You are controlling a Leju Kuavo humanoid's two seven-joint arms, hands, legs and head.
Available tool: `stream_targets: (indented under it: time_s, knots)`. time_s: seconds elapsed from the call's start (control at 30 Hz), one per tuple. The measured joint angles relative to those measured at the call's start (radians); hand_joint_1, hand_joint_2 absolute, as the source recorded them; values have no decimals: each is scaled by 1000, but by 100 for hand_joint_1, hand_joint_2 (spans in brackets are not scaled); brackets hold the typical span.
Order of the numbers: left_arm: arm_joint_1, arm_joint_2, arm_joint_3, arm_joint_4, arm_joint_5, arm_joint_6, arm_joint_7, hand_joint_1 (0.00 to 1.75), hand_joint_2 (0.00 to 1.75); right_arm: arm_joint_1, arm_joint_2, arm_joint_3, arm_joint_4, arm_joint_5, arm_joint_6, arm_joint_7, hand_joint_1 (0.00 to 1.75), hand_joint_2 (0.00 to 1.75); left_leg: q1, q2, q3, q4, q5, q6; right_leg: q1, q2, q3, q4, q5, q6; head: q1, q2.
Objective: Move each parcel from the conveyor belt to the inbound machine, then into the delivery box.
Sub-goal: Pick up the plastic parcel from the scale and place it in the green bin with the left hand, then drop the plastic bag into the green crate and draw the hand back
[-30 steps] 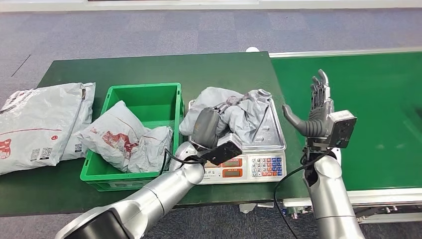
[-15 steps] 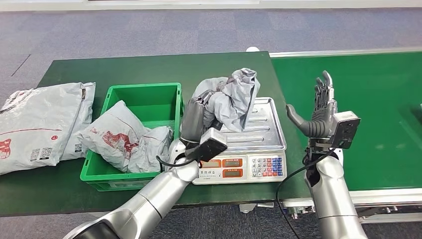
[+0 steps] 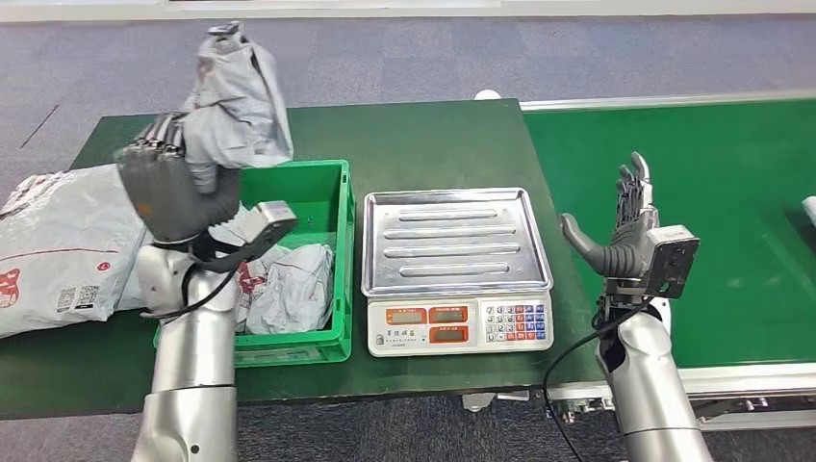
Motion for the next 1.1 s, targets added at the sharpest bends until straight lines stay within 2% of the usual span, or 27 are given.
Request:
stream_targets:
  time_s: [0.07,0.13,0.17,0.23,0.3,0.33,0.43,0.5,0.6,0.63,0.73,0.9,1.03,1.1]
  knots:
    - [16,1,65,-39,-90,0,7,175,0,3,-2,0,-10,3,0,8,0,175,0,0,0,0,0,0,0,0,0,0,0,0,0,0]
    - [36,2,124,-60,-187,0,57,175,0,13,-5,0,-25,8,1,19,0,175,-1,0,0,0,0,0,-1,0,0,0,0,0,0,0]
    - [48,5,146,-64,-226,0,101,175,0,21,-7,-1,-35,10,1,24,0,175,-1,0,0,0,-1,1,-1,0,0,0,0,0,0,0]
    - [80,26,158,-66,-272,-1,246,175,0,40,-12,-4,-58,15,3,33,0,175,-1,0,0,0,-1,1,-1,0,0,0,0,1,0,0]
    - [112,61,137,-60,-281,-1,403,175,0,59,-16,-9,-80,19,4,37,0,175,-1,0,0,0,-1,1,-1,0,-1,0,0,1,0,0]
    - [125,77,124,-56,-282,-1,449,175,0,66,-18,-10,-89,19,4,38,0,175,-1,0,0,0,-1,1,-1,0,-1,0,-1,1,0,0]
    - [147,112,94,-48,-283,0,501,175,0,79,-22,-12,-107,22,4,40,0,175,-1,0,0,0,-1,0,-1,0,-1,0,-1,1,0,0]
    - [153,137,62,-27,-283,-1,582,175,0,86,-23,-13,-118,26,6,45,0,175,-1,0,0,0,-1,0,-1,0,-1,0,-1,1,0,0]
    - [142,184,-38,97,-283,-2,785,175,0,107,-23,-21,-139,39,11,53,0,175,-1,0,1,0,-1,1,-1,-1,-1,-1,-1,1,0,0]
    - [134,196,-78,160,-284,-3,825,175,0,117,-24,-27,-149,46,13,54,0,175,-1,-1,1,0,-1,1,-1,-2,0,-1,-1,1,0,0]
    - [114,209,-166,334,-283,-25,843,175,0,146,-22,-47,-183,75,23,57,0,175,-1,-3,0,0,-1,1,-1,-3,1,-1,-1,1,0,0]
    - [76,201,-206,471,-215,-158,795,175,0,185,-11,-76,-224,116,45,63,0,175,-3,-2,3,0,-3,3,-3,-2,4,-1,-2,3,0,0]
    - [54,195,-208,511,-128,-258,751,1,0,193,-1,-90,-235,133,53,64,0,175,-3,-4,6,0,-4,4,-3,-5,8,-1,-4,4,0,0]
    - [46,191,-209,523,-89,-309,737,0,0,193,3,-95,-236,138,56,65,0,175,-3,-5,8,0,-3,4,-3,-6,10,-1,-4,4,0,0]
